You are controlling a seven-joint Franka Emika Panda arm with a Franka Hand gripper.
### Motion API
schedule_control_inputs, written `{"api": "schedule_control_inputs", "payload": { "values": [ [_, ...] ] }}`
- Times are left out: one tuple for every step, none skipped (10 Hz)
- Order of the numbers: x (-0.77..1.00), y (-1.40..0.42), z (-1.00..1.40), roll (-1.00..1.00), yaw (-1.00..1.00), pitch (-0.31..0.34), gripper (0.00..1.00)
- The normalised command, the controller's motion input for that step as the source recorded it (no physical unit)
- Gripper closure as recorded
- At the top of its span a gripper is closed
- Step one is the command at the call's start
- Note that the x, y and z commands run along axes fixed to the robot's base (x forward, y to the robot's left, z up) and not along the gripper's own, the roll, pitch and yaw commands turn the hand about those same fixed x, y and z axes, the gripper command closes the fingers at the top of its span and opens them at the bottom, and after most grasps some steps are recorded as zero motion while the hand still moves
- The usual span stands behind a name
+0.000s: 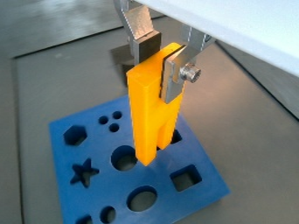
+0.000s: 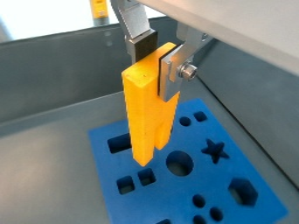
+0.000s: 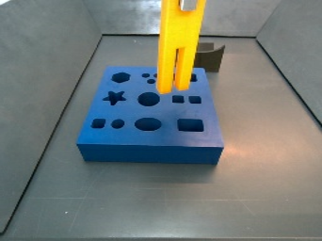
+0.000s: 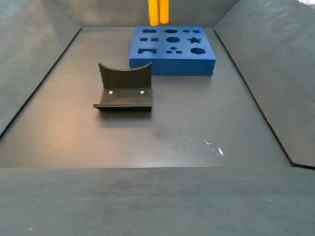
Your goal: Insert the double-square object.
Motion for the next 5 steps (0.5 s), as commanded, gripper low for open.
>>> {"api": "schedule_control_inputs", "payload": {
  "values": [
    [0.15, 0.00, -0.09, 0.00, -0.94, 0.000, 1.00],
    [0.20, 0.00, -0.11, 0.00, -0.89, 0.000, 1.00],
    [0.30, 0.01, -0.14, 0.02, -0.79, 0.000, 1.00],
    [0.34, 0.02, -0.15, 0.04, -0.76, 0.000, 1.00],
    [0.37, 0.02, -0.13, 0.05, -0.72, 0.000, 1.00]
  ]
}}
